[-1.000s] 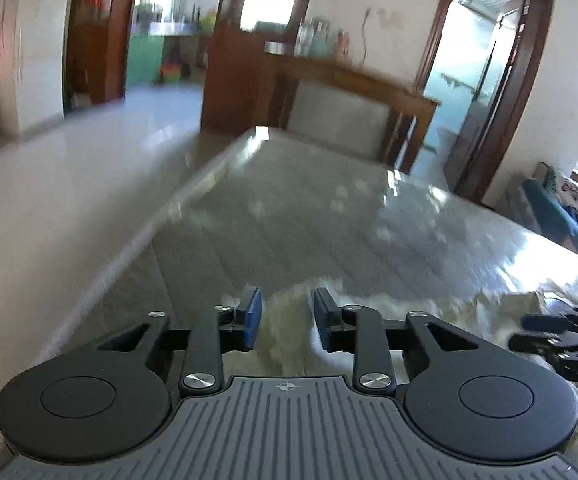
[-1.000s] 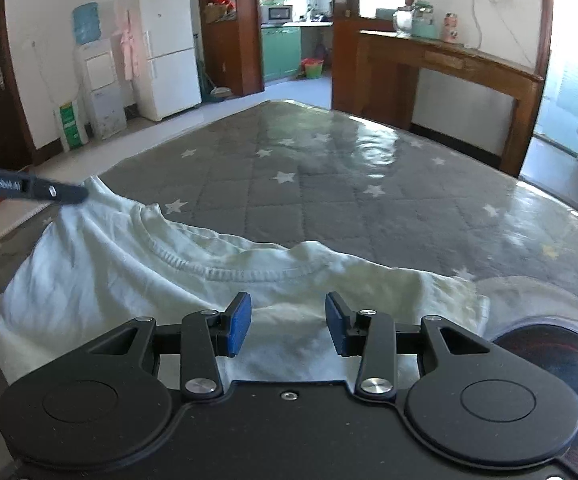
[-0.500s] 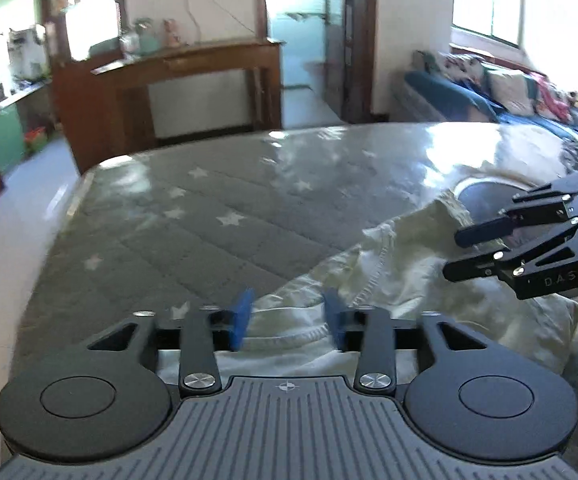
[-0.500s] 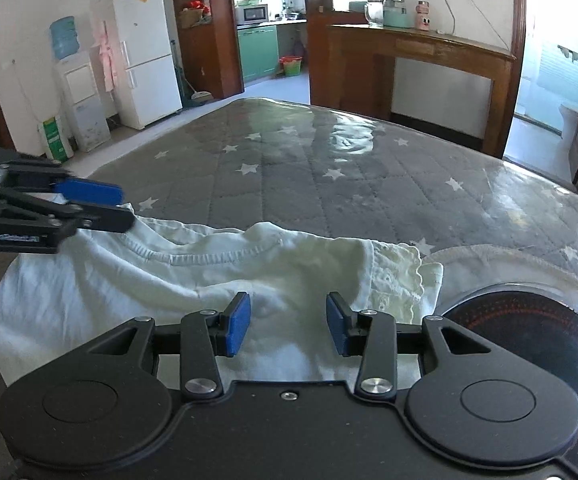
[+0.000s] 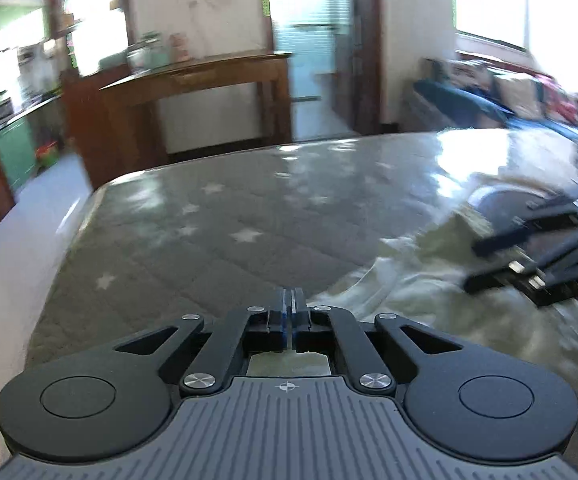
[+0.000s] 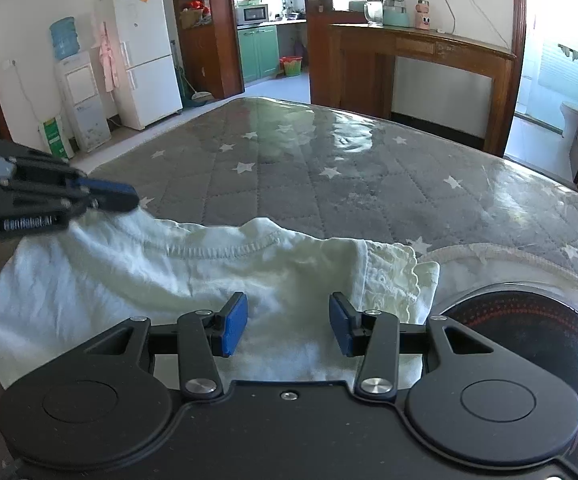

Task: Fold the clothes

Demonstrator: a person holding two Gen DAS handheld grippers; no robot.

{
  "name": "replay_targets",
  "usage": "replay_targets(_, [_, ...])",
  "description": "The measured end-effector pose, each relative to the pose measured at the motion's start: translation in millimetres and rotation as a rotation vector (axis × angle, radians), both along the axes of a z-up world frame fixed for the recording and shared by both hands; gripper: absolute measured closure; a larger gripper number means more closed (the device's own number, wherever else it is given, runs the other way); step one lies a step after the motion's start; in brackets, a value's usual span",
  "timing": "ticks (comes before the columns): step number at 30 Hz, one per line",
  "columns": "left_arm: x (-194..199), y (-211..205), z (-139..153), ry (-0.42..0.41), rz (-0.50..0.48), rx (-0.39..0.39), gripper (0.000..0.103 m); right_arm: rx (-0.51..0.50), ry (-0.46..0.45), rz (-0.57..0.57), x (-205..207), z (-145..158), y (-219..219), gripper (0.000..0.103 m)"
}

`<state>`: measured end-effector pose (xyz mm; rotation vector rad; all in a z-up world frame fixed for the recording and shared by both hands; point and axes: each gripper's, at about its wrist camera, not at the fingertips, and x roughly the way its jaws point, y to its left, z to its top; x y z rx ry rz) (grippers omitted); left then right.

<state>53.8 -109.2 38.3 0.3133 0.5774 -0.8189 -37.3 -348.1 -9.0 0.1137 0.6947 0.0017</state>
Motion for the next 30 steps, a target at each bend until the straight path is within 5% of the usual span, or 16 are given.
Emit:
replay_targets(7, [14,5,-3,0.091,0.065,-0.047,0.098,-0.022,-0.024,0.011,1,6,6,0.055])
replay_targets(11, [10,18,5,0.088,0.099,-0.075,0.081,-0.024,-0.046,0.051,9,8,11,0.055])
replay_targets(15, [-1,34,11,0.064,0.118,-0.088,0.081,-0.040,-0.018,0.007,22,0,-2,0.055])
replay_targets(21, [-18,56,13,0.071,0.155,-0.089,0.080,0.120,-0.040,-0.053,16,5,-24,0.055])
replay_targets(30, [-43,82,8,0.067,0.177,-0.124,0.080,0.052,-0.019,0.053,-26,11,8,0.055])
